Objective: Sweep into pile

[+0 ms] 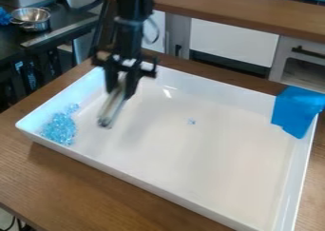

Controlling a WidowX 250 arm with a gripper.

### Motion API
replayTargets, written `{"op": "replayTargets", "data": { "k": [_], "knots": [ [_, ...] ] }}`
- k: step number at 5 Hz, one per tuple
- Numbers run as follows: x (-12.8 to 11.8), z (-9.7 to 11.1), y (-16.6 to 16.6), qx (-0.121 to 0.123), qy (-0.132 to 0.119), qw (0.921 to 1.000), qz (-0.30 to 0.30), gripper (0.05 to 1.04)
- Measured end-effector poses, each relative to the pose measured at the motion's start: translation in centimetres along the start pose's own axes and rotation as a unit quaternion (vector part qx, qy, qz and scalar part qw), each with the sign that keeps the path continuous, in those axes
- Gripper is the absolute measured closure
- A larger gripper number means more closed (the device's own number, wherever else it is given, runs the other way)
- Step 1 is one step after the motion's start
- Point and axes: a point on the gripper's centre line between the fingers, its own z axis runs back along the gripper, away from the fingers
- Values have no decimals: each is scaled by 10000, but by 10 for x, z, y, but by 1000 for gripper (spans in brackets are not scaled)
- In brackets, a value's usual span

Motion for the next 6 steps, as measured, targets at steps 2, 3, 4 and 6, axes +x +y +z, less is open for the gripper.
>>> {"op": "replayTargets", "data": {
  "k": [2,3,4,6],
  "knots": [
    [-6,24,-67,-1147,-5,9934,-88,713],
    [2,13,-90,-1661,77,9858,236,713],
    [13,1,-109,-1919,230,9793,602,713],
    [29,-15,-129,-2018,279,9750,890,713]
  ]
}}
